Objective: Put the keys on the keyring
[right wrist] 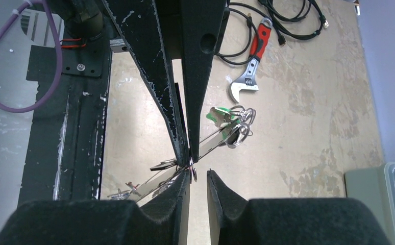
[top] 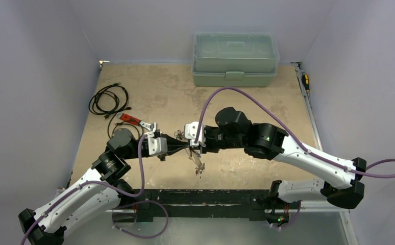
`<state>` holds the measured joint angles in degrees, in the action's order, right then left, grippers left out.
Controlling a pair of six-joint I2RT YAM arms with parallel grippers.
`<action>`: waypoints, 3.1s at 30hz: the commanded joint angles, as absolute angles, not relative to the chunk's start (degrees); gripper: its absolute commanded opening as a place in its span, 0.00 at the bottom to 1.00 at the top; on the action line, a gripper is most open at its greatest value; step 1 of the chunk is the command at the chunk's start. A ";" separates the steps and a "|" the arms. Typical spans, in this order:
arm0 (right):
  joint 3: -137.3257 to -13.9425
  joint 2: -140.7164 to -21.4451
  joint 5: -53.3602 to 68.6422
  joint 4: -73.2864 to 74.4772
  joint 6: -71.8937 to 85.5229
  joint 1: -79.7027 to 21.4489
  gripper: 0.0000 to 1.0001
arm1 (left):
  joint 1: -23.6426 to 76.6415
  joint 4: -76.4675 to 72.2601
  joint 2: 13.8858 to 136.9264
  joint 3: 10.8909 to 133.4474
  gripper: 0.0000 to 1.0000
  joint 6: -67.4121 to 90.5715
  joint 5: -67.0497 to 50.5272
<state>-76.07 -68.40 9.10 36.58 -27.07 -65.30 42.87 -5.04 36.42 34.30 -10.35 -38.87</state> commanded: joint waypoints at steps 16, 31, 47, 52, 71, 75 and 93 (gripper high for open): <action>-76.76 -68.98 10.97 32.69 -27.50 -65.48 0.00 | 42.83 -9.05 36.03 36.91 0.00 -11.60 -39.70; -66.86 -58.78 7.32 18.24 -23.99 -65.48 0.00 | 42.88 -10.58 32.78 35.71 0.26 -10.74 -32.82; -64.18 -55.81 8.40 12.15 -22.24 -65.48 0.00 | 42.88 -10.87 34.63 36.04 0.21 -10.11 -37.64; -64.07 -55.99 8.94 11.76 -22.24 -65.48 0.00 | 42.83 -10.90 34.72 36.12 0.21 -10.02 -37.89; -62.87 -56.25 12.04 8.90 -21.27 -65.48 0.00 | 42.85 -11.22 34.80 36.04 0.19 -9.93 -38.44; -62.38 -56.47 13.96 7.85 -20.50 -65.48 0.00 | 42.87 -11.21 34.80 35.99 0.19 -9.97 -38.46; -53.86 -54.22 17.88 -8.71 -14.68 -65.48 0.00 | 42.81 -11.44 34.80 36.05 0.18 -9.85 -38.89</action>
<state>-55.31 -54.89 13.28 3.79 -17.96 -65.10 42.78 -8.75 34.63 34.30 -10.11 -37.91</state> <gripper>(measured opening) 0.009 0.184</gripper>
